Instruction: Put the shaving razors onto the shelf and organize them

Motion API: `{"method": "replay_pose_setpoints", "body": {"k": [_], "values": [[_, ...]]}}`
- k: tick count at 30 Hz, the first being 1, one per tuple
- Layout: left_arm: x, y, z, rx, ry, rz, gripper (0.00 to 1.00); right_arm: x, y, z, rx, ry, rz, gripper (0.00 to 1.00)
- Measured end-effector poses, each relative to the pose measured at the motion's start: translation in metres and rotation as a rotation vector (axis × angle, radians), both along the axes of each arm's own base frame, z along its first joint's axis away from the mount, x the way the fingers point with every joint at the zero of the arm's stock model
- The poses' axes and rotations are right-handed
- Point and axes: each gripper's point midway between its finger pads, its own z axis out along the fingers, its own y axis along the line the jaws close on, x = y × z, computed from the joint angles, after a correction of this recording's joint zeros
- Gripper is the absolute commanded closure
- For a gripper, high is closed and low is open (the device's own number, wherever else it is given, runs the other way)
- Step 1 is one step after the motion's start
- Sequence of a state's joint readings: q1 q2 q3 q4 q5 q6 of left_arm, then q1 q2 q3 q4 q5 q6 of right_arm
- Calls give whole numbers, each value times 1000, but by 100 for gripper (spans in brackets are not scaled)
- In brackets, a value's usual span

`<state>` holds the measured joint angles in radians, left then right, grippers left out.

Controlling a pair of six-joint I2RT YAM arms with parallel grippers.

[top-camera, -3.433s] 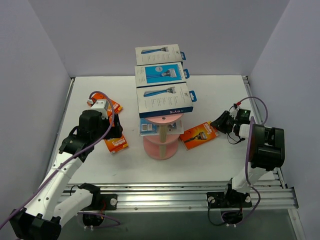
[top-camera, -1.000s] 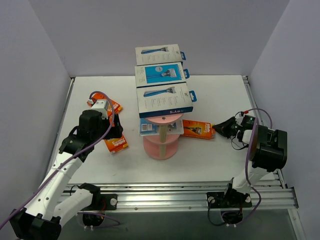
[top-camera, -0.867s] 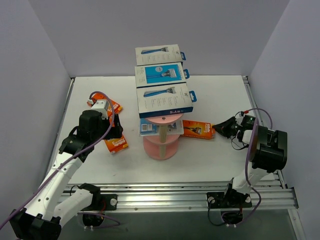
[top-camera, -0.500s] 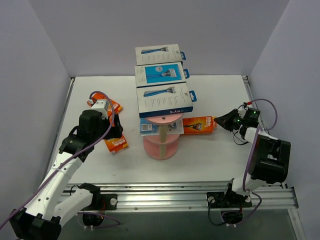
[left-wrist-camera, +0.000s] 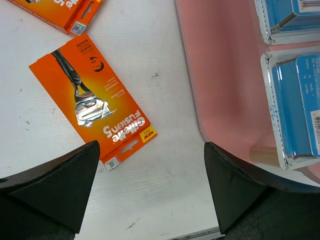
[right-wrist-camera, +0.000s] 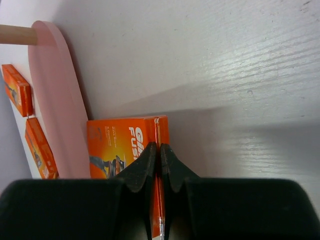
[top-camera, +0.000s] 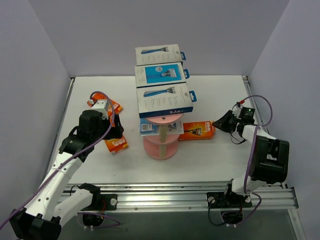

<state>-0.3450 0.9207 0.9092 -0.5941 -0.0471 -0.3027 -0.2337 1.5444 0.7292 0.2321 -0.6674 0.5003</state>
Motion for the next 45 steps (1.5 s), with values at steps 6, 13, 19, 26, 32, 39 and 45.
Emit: {"method": "replay_pose_setpoints", "body": {"k": [6, 13, 19, 26, 32, 39, 45], "values": [[0, 0, 0, -1, 0, -2, 6, -5, 5, -11, -58, 15, 23, 99], [0, -1, 0, -2, 1, -3, 6, -30, 8, -35, -58, 100, 7, 66], [0, -1, 0, -4, 1, -6, 6, -42, 8, -41, -58, 147, 3, 64], [-1, -1, 0, -4, 2, -7, 6, -47, -1, -29, -105, 137, -15, 70], [-1, -2, 0, -5, 2, -8, 6, -50, -3, -30, -121, 151, -23, 72], [-1, -2, 0, -6, 2, -9, 6, -52, -3, -32, -134, 162, -21, 67], [-1, -2, 0, -7, 2, -10, 6, -53, 4, -35, -153, 165, 6, 67]]}}
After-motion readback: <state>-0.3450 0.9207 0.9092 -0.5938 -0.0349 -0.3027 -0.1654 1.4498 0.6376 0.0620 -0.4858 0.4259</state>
